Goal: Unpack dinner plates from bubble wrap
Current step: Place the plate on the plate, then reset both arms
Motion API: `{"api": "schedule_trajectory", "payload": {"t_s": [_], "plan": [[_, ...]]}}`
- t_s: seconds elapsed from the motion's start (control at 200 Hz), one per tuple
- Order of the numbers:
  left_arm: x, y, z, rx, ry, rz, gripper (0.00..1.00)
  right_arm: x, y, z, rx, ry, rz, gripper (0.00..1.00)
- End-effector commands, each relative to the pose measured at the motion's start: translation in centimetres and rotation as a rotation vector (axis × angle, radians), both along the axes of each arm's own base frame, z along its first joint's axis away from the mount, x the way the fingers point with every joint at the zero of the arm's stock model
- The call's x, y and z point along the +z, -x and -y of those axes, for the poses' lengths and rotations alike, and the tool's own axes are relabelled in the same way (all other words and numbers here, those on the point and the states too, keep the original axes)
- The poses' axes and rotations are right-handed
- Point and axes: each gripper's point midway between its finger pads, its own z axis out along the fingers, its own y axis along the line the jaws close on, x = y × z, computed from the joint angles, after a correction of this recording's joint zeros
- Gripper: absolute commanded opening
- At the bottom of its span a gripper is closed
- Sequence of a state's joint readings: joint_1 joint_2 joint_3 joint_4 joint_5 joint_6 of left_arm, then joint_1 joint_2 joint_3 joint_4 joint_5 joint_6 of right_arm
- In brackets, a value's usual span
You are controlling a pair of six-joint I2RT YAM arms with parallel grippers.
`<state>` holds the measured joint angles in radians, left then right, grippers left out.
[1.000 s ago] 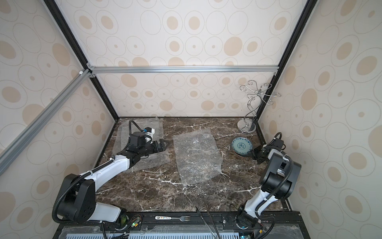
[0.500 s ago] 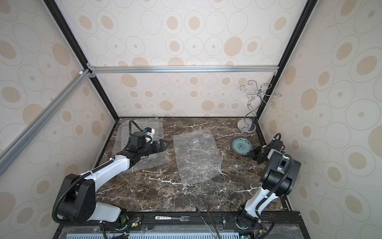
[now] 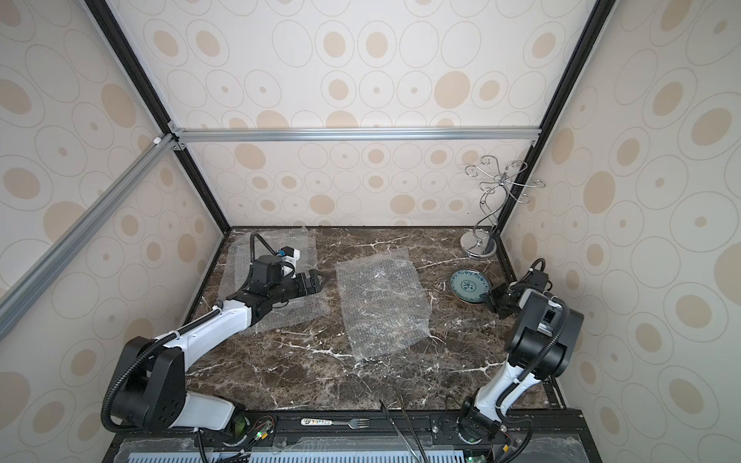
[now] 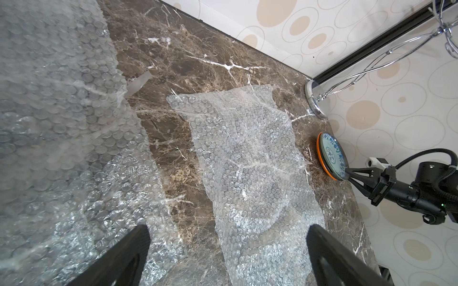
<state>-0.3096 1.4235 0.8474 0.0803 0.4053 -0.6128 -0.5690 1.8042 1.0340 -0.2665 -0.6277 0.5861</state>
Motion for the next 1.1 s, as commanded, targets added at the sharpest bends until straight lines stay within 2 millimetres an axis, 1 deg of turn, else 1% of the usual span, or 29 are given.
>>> {"api": "schedule_trajectory", "payload": {"t_s": [0.0,0.13,0.3,0.4,0.55,0.62,0.7,0.805,0.885,0.925,1.005,1.085,1.09,1.095], "plan": [[1.0,-0.5,-0.2,0.007,-0.006,0.022,1.0,0.9,0.9,0.6,0.002,0.066,-0.02,0.26],[1.2,-0.6,-0.2,0.007,-0.014,0.028,1.0,1.8,2.4,1.2,0.014,0.163,-0.053,0.3],[1.5,-1.0,-0.5,0.01,-0.039,0.039,1.0,3.2,4.1,1.3,0.007,0.247,-0.053,0.36],[1.7,-1.3,-0.5,0.008,-0.034,0.042,1.0,3.6,4.7,1.3,0.001,0.276,-0.05,0.38],[1.9,-1.4,-0.3,0.002,-0.026,0.045,1.0,3.2,4.7,0.9,0.035,0.258,-0.062,0.39],[2.1,-1.4,-0.4,0.005,-0.035,0.05,1.0,3.7,4.5,0.7,0.034,0.259,-0.032,0.39],[2.4,-1.5,-1.0,0.02,-0.059,0.061,1.0,4.9,3.9,0.2,0.051,0.271,0.018,0.4],[3.0,-1.8,-1.8,0.036,-0.079,0.084,1.0,6.7,3.1,-1.5,0.123,0.319,0.06,0.41],[3.5,-2.2,-2.5,0.036,-0.091,0.112,1.0,8.3,2.5,-3.5,0.198,0.387,0.088,0.44],[3.9,-2.5,-3.3,0.048,-0.101,0.131,1.0,9.0,2.2,-4.6,0.233,0.421,0.098,0.46],[4.9,-3.2,-5.0,0.078,-0.126,0.18,1.0,10.6,1.7,-6.8,0.305,0.485,0.126,0.52],[6.2,-3.7,-7.0,0.126,-0.164,0.238,1.0,12.3,1.4,-8.8,0.362,0.552,0.166,0.62],[6.4,-3.7,-7.1,0.128,-0.165,0.244,1.0,12.4,1.4,-9.0,0.367,0.555,0.168,0.67],[6.5,-3.7,-7.2,0.131,-0.168,0.249,1.0,12.5,1.4,-9.1,0.371,0.558,0.171,0.69]]}}
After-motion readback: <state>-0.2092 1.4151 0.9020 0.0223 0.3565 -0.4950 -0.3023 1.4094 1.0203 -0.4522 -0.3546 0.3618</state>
